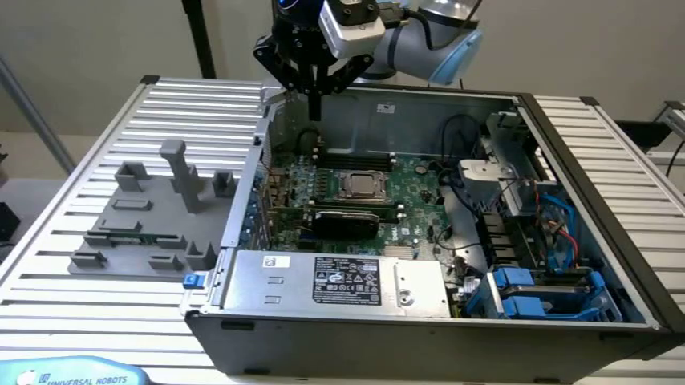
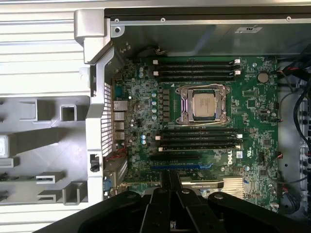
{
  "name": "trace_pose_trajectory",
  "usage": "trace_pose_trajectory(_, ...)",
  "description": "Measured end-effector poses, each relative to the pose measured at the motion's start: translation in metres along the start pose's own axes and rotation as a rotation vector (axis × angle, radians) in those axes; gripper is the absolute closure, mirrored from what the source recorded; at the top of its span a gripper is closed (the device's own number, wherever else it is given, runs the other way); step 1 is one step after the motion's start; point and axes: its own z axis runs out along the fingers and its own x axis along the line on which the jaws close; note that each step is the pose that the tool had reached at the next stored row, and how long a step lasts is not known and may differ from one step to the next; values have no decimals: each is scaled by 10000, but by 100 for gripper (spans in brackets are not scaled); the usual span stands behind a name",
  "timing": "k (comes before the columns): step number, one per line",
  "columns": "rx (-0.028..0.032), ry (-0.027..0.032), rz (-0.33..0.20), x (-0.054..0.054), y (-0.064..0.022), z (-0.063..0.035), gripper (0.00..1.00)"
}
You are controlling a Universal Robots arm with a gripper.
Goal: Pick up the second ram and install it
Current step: 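Reach for the second ram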
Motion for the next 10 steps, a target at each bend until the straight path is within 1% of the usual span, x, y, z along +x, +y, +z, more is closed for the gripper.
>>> trace_pose_trajectory(2,0,0,-3,2,0,0,89)
trace_pose_trajectory(4,1,-1,-1,33,-9,-2,89)
trace_pose_trajectory(5,0,-8,-1,64,-19,-2,89)
trace_pose_trajectory(10,-3,-53,-3,288,-96,-10,89)
